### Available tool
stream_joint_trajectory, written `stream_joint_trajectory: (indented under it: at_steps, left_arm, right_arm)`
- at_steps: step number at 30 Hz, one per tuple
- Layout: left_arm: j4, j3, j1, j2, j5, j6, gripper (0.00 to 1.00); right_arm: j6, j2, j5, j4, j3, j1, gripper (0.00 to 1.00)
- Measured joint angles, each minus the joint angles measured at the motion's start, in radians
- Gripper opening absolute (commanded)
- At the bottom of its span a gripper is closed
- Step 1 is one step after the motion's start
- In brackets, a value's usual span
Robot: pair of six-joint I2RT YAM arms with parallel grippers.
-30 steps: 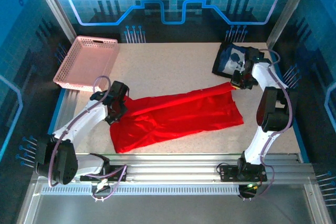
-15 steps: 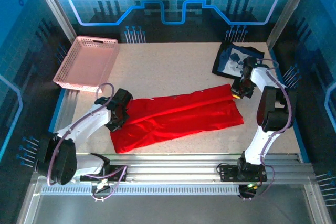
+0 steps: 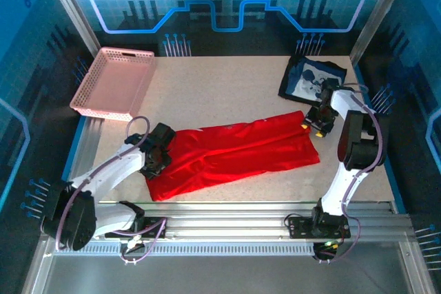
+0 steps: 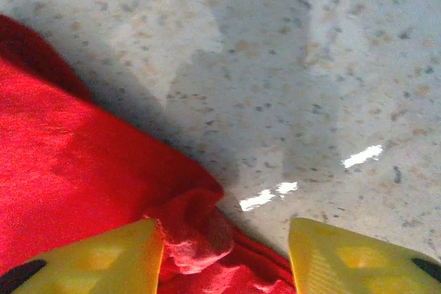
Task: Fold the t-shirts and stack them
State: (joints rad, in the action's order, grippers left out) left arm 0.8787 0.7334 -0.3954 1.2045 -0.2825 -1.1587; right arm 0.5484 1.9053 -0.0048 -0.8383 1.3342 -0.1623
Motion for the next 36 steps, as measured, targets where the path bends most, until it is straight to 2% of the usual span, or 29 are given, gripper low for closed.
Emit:
stream_joint_trajectory:
  at_steps: [6,9,11,14,19,23,27,36]
  left_arm:
    - [0.056,0.171,-0.055,-0.058,-0.056,-0.013,0.73]
    - [0.043,0.248,-0.055,-0.051,-0.091,0.035,0.81]
    - [0.004,0.289,-0.051,-0.017,-0.087,0.088,0.81]
    - [-0.064,0.334,-0.03,0.086,-0.031,0.153,0.8]
    - [-0.073,0.357,0.011,0.247,0.053,0.184,0.75]
    - [-0.115,0.318,0.052,0.25,0.092,0.186,0.75]
    - [-0.164,0.258,0.083,0.242,0.117,0.178,0.74]
    - [-0.25,0.209,0.086,0.256,0.164,0.19,0.74]
  right_arm:
    - [0.032,-0.094,-0.042,-0.025,-0.008,-0.021,0.62]
    - [0.027,-0.157,-0.106,-0.007,0.0,-0.004,0.63]
    - [0.013,-0.163,-0.164,0.007,0.034,0.021,0.62]
    - [-0.025,-0.093,-0.227,0.014,0.148,0.083,0.57]
    - [-0.061,0.08,-0.296,0.04,0.243,0.152,0.37]
    - [-0.063,0.183,-0.285,0.035,0.222,0.151,0.27]
    - [-0.061,0.198,-0.262,0.017,0.162,0.138,0.25]
    - [-0.059,0.129,-0.208,0.016,0.068,0.126,0.25]
